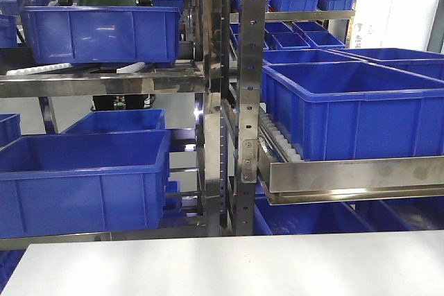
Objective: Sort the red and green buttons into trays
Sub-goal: 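Close the left gripper on the green button and the right on the red button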
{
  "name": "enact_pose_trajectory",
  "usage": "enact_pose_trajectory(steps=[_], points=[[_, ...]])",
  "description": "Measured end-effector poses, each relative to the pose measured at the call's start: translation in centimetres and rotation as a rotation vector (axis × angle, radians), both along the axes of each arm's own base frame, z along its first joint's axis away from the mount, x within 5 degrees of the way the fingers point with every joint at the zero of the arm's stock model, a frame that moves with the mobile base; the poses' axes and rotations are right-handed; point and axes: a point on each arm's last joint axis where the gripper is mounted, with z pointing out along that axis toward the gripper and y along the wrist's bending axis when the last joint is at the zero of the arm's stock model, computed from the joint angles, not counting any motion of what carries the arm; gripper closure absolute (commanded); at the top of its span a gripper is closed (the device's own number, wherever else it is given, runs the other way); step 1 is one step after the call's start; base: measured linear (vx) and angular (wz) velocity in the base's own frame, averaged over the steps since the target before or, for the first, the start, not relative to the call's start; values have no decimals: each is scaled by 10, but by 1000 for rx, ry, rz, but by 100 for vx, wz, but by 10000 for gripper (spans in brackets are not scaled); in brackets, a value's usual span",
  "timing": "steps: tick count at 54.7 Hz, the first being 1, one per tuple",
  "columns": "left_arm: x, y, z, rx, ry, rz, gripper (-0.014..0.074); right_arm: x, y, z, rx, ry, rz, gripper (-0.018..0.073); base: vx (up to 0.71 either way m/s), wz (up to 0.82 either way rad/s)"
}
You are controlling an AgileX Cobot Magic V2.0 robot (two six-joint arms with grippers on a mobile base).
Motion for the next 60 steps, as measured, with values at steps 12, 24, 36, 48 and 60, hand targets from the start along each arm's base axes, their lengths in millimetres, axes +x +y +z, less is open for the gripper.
enact_pose_trajectory(steps=[12, 24, 36, 48, 60], points=[[0, 0, -3, 2, 36, -3, 42, 1, 1, 0, 12, -1, 0, 573, 0, 0], [2, -1, -14, 5, 119, -7, 42, -12, 4, -1, 19, 8, 55, 570, 0, 0], [8, -9, -75, -97, 350, -25, 42, -21, 4, 0, 18, 18, 59, 570, 0, 0], [2, -15, -139, -106, 457, -22, 42, -21, 3, 0, 17, 17, 50, 570, 0, 0], [3, -16, -170, -99, 428, 5, 42, -22, 1, 0, 14, 18, 22, 570, 0, 0]])
